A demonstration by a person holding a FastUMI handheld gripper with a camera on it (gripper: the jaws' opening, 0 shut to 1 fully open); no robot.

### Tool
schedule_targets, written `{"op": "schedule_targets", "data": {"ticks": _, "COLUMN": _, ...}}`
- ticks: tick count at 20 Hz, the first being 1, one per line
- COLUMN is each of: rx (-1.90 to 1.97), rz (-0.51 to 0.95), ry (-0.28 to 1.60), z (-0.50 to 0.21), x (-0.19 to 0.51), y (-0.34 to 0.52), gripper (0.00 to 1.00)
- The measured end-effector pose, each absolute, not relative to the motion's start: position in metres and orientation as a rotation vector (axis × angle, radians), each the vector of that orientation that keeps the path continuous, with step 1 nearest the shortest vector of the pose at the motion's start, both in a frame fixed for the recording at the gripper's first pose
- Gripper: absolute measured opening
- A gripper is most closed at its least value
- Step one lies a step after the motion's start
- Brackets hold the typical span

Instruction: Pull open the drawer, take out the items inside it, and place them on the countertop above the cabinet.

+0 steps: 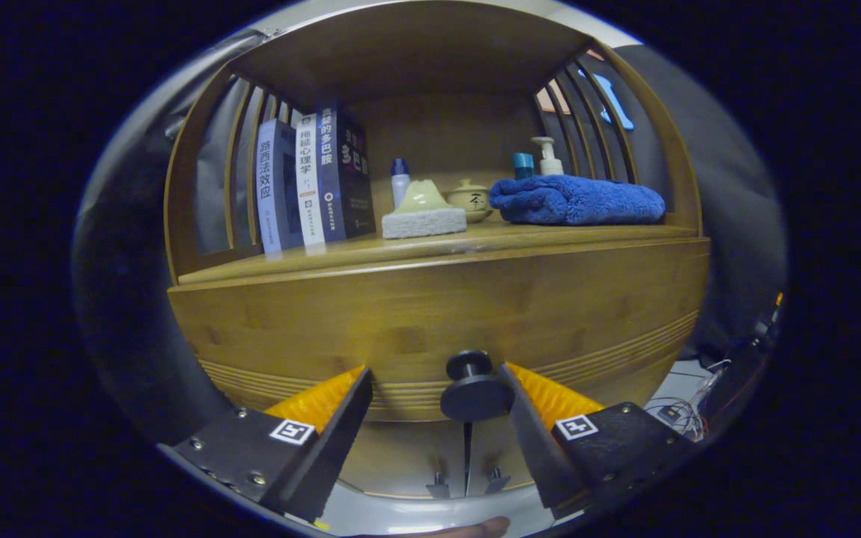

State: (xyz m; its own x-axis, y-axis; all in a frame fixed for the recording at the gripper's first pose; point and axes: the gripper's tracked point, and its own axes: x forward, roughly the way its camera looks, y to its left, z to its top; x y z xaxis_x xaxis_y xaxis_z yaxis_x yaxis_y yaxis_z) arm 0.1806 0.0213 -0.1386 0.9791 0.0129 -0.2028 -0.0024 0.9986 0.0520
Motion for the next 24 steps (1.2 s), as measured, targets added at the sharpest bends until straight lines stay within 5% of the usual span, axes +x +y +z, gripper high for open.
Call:
{"op": "schedule_targets", "data": {"ticks": 10, "rx": 0.012, "rz": 0.010, "ry": 0.282, "z": -0.144, "x": 0.173, "y": 0.022, "gripper": 1.00}}
{"op": "schedule_targets", "data": {"ticks": 24, "rx": -0.065, "rz": -0.049, "ry": 0.199, "z": -0.051, "x": 0.077, "y": 0.009, "gripper": 1.00}}
